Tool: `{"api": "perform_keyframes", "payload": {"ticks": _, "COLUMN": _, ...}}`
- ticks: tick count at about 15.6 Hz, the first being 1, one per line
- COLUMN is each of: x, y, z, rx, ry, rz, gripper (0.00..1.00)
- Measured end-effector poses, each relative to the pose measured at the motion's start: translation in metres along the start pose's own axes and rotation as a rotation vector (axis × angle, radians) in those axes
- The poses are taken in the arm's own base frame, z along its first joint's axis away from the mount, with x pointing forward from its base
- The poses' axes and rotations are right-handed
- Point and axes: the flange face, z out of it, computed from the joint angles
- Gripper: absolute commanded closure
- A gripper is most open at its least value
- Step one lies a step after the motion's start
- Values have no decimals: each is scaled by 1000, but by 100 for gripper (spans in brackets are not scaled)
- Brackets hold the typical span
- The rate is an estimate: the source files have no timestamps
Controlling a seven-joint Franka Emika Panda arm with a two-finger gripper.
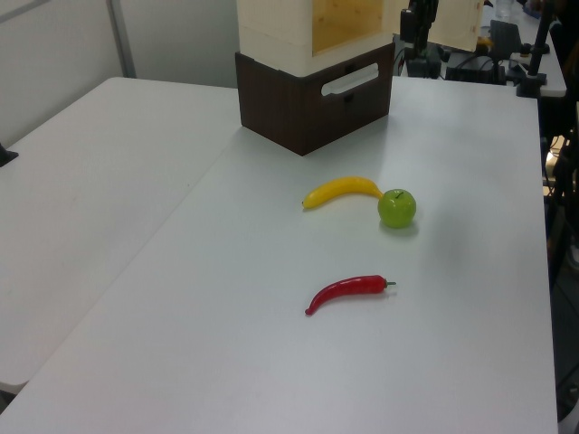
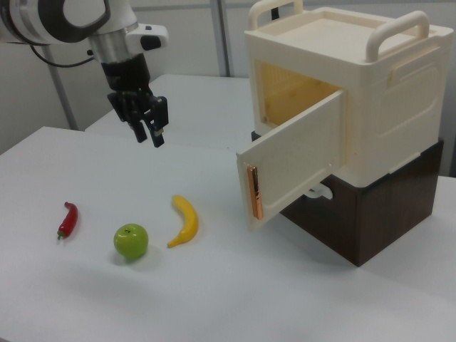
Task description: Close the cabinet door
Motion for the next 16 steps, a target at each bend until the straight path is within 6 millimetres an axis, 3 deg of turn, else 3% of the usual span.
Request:
{"api": "perform_keyframes", "payload": {"ticks": 6, "x": 1, "y": 28, "z": -6, "rx": -2, "ry": 13, "rz": 49, "gripper": 99}}
{"api": "perform_keyframes", "payload": {"ticks": 16, "x": -13, "y": 146, "z": -60, "rx": -26, "ry": 128, "rz": 256, "gripper": 99}}
